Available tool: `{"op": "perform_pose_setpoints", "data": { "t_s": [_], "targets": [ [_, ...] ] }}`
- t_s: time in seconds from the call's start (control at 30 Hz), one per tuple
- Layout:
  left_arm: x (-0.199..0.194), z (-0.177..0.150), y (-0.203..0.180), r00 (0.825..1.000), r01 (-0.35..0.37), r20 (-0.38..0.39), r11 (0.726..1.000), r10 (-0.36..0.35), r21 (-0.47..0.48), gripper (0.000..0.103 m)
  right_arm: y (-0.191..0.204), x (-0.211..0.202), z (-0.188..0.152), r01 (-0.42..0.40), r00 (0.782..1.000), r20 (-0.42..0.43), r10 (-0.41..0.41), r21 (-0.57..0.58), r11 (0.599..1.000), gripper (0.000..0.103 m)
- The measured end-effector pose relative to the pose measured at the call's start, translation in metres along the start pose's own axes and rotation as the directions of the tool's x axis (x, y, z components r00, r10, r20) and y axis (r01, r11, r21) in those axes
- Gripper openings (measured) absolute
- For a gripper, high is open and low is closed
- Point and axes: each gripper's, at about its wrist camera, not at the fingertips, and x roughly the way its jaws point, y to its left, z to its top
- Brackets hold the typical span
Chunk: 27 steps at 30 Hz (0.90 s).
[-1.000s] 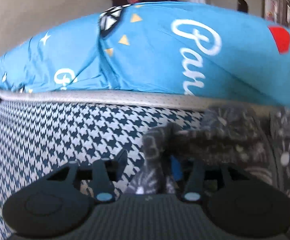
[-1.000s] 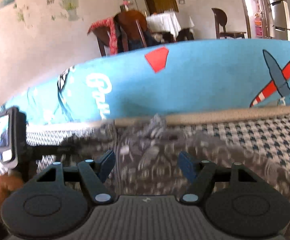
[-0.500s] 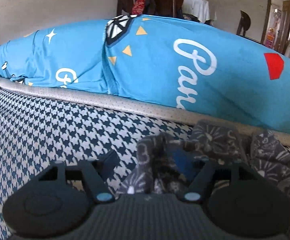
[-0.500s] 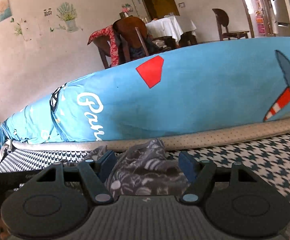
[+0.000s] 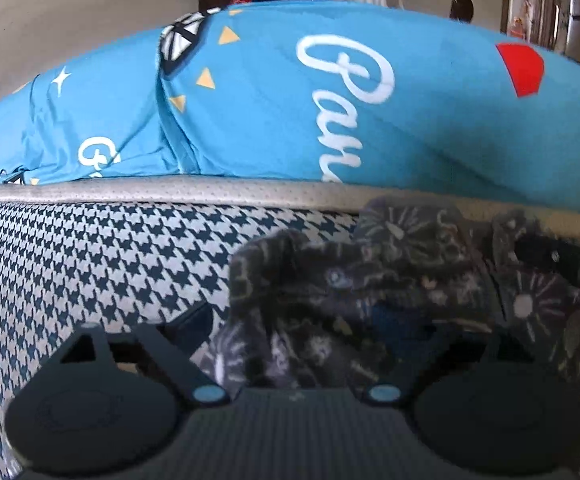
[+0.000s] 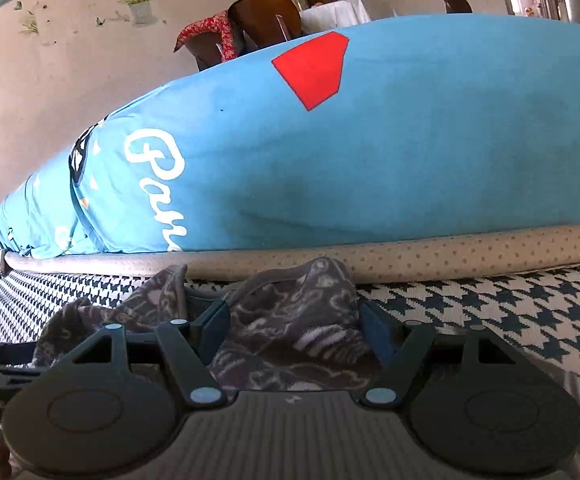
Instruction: Fold clothes
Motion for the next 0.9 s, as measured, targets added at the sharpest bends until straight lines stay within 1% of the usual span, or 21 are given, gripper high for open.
{"op": "perform_pose_setpoints", "data": {
  "t_s": [0.03, 0.07, 0.1, 0.13, 0.17, 0.27, 0.37, 0.4, 0.43, 0.47, 0.5, 0.53, 0.57, 0.6, 0.63, 0.67, 0.7, 0.73, 0.77, 0.8, 0.9],
  "targets": [
    [0.002, -0.001, -0.002, 1.000, 0.000, -0.007, 1.000, 0.001, 0.009, 0.095, 0.001, 0.000, -0.001, 0.001, 1.000, 0.004, 0.000, -0.013, 1.000, 0.065],
    [0.004, -0.003, -0.004, 1.000, 0.000, -0.014, 1.000, 0.000, 0.017, 0.098, 0.001, 0.000, -0.002, 0.001, 1.000, 0.008, 0.000, -0.029, 1.000, 0.052],
    [0.007, -0.005, -0.006, 1.000, 0.003, -0.024, 1.000, -0.002, 0.027, 0.099, 0.000, 0.000, -0.001, -0.009, 1.000, 0.011, 0.009, -0.031, 0.999, 0.033],
    [0.009, -0.006, -0.008, 0.999, 0.005, -0.032, 0.999, -0.003, 0.036, 0.100, -0.001, -0.001, 0.000, -0.018, 1.000, 0.014, 0.019, -0.033, 0.999, 0.022],
    [0.011, -0.007, -0.009, 0.999, 0.004, -0.036, 0.999, -0.003, 0.041, 0.100, -0.002, -0.002, 0.000, -0.028, 0.999, 0.018, 0.028, -0.035, 0.999, 0.018],
    [0.013, -0.010, -0.013, 0.999, 0.001, -0.038, 0.998, 0.001, 0.055, 0.102, 0.002, -0.010, 0.003, -0.011, 0.998, 0.069, 0.014, -0.055, 0.998, 0.014],
    [0.011, -0.011, -0.014, 1.000, 0.003, -0.020, 0.998, -0.002, 0.055, 0.102, 0.007, -0.031, 0.014, -0.015, 0.984, 0.175, 0.025, -0.055, 0.998, 0.012],
    [0.010, -0.011, -0.014, 1.000, 0.004, -0.004, 0.999, -0.003, 0.053, 0.102, 0.009, -0.043, 0.020, -0.030, 0.973, 0.226, 0.038, -0.040, 0.999, 0.012],
    [0.006, -0.010, -0.014, 0.999, -0.004, 0.033, 0.999, 0.003, 0.048, 0.102, 0.010, -0.055, 0.026, -0.044, 0.958, 0.281, 0.050, -0.027, 0.999, 0.012],
    [0.001, -0.010, -0.014, 0.997, -0.017, 0.076, 0.999, 0.013, 0.042, 0.102, 0.012, -0.068, 0.031, -0.049, 0.937, 0.347, 0.053, -0.020, 0.999, 0.012],
    [-0.007, -0.010, -0.014, 0.989, -0.047, 0.142, 0.998, 0.042, 0.037, 0.103, 0.014, -0.080, 0.035, -0.042, 0.910, 0.412, 0.047, -0.021, 0.999, 0.012],
    [-0.015, -0.009, -0.016, 0.974, -0.087, 0.211, 0.995, 0.077, 0.041, 0.103, 0.016, -0.086, 0.037, -0.024, 0.889, 0.457, 0.032, -0.024, 0.999, 0.012],
    [-0.022, -0.008, -0.018, 0.957, -0.124, 0.270, 0.991, 0.108, 0.044, 0.103, 0.018, -0.087, 0.037, 0.008, 0.880, 0.474, 0.007, -0.030, 1.000, 0.012],
    [-0.023, -0.007, -0.019, 0.950, -0.145, 0.286, 0.988, 0.125, 0.048, 0.103, 0.018, -0.080, 0.035, 0.054, 0.886, 0.463, -0.030, -0.040, 0.998, 0.013],
    [-0.021, -0.007, -0.018, 0.955, -0.143, 0.267, 0.989, 0.127, 0.041, 0.103, 0.017, -0.073, 0.033, 0.089, 0.897, 0.438, -0.061, -0.043, 0.995, 0.013],
    [-0.019, -0.006, -0.016, 0.960, -0.141, 0.247, 0.989, 0.129, 0.035, 0.103, 0.013, -0.061, 0.030, 0.098, 0.921, 0.381, -0.079, -0.031, 0.995, 0.015],
    [-0.016, -0.006, -0.015, 0.965, -0.140, 0.227, 0.990, 0.130, 0.028, 0.103, 0.007, -0.050, 0.027, 0.102, 0.942, 0.322, -0.093, -0.010, 0.995, 0.019],
    [-0.014, -0.005, -0.014, 0.970, -0.138, 0.207, 0.990, 0.131, 0.021, 0.103, 0.001, -0.041, 0.025, 0.098, 0.959, 0.266, -0.103, 0.031, 0.995, 0.019],
    [-0.012, -0.005, -0.013, 0.974, -0.137, 0.187, 0.990, 0.132, 0.014, 0.103, -0.004, -0.035, 0.024, 0.106, 0.967, 0.226, -0.119, 0.071, 0.992, 0.019],
    [-0.009, -0.004, -0.011, 0.977, -0.136, 0.166, 0.991, 0.133, 0.007, 0.103, -0.007, -0.032, 0.024, 0.123, 0.969, 0.202, -0.141, 0.100, 0.987, 0.019],
    [-0.002, -0.003, -0.008, 0.985, -0.133, 0.105, 0.991, 0.134, -0.014, 0.103, -0.010, -0.037, 0.026, 0.135, 0.967, 0.203, -0.156, 0.112, 0.984, 0.022]
  ]
}}
